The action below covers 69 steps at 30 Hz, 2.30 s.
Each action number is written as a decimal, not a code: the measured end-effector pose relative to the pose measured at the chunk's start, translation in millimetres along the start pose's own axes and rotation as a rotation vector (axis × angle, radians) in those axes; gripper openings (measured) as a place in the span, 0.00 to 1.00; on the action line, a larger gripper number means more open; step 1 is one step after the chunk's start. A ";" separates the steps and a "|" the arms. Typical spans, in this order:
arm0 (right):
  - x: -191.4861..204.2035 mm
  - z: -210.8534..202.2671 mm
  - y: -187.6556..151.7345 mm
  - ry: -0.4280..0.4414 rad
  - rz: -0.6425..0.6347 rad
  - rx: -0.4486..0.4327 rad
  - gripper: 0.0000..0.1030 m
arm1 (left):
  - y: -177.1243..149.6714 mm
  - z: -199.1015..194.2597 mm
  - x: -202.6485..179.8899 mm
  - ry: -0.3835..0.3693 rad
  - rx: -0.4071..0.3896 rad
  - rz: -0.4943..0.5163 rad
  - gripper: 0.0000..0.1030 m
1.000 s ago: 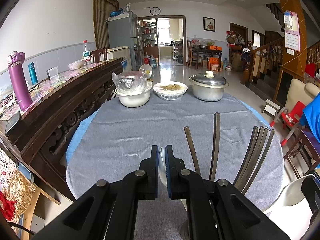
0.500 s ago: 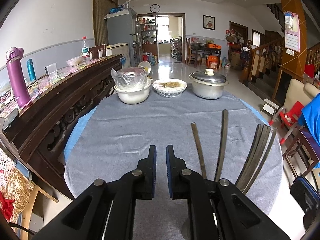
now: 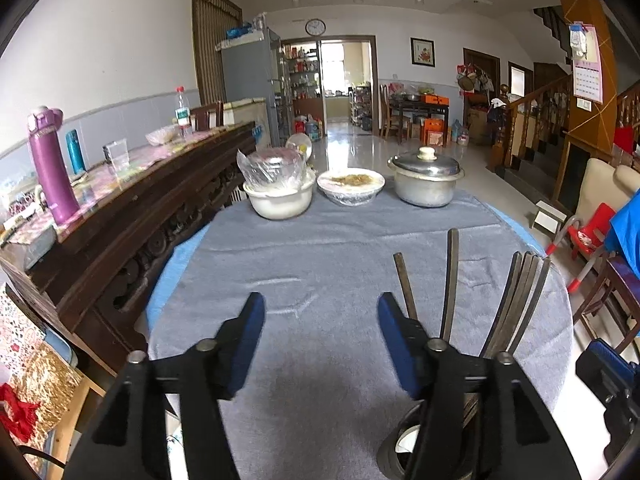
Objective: Organize utensils
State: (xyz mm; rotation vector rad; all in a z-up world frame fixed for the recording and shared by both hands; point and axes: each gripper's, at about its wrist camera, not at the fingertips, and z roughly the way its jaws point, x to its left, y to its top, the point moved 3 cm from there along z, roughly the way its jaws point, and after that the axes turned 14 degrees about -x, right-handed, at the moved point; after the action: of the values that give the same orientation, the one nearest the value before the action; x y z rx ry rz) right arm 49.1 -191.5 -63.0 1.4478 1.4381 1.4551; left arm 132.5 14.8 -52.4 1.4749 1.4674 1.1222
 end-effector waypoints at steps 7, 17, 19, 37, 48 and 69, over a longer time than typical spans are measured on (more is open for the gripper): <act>3.9 -4.9 3.6 -0.003 -0.010 -0.028 0.47 | 7.1 -11.9 1.6 0.022 -0.039 0.029 0.77; 8.8 -3.6 6.5 -0.003 -0.030 -0.017 0.52 | 7.0 -16.7 3.2 0.030 -0.017 0.043 0.87; 10.1 -6.2 7.6 -0.007 -0.037 -0.018 0.54 | 7.2 -21.3 4.5 0.046 -0.026 0.053 0.90; 13.6 -14.1 -8.8 -0.097 -0.065 0.103 0.67 | 2.7 -57.6 16.6 0.105 -0.016 0.051 0.96; 12.5 -19.0 -10.7 -0.141 -0.034 0.137 0.67 | 2.1 -74.5 20.3 0.098 -0.028 0.039 0.96; 36.1 -52.7 6.2 -0.165 -0.087 0.038 0.67 | 1.8 -101.0 29.7 0.086 -0.060 0.035 0.96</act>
State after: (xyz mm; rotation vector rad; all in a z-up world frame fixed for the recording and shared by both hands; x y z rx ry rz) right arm -6.6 -172.4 -37.2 1.4734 1.4146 1.2311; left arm 36.5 37.6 -15.6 1.4312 1.4582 1.2538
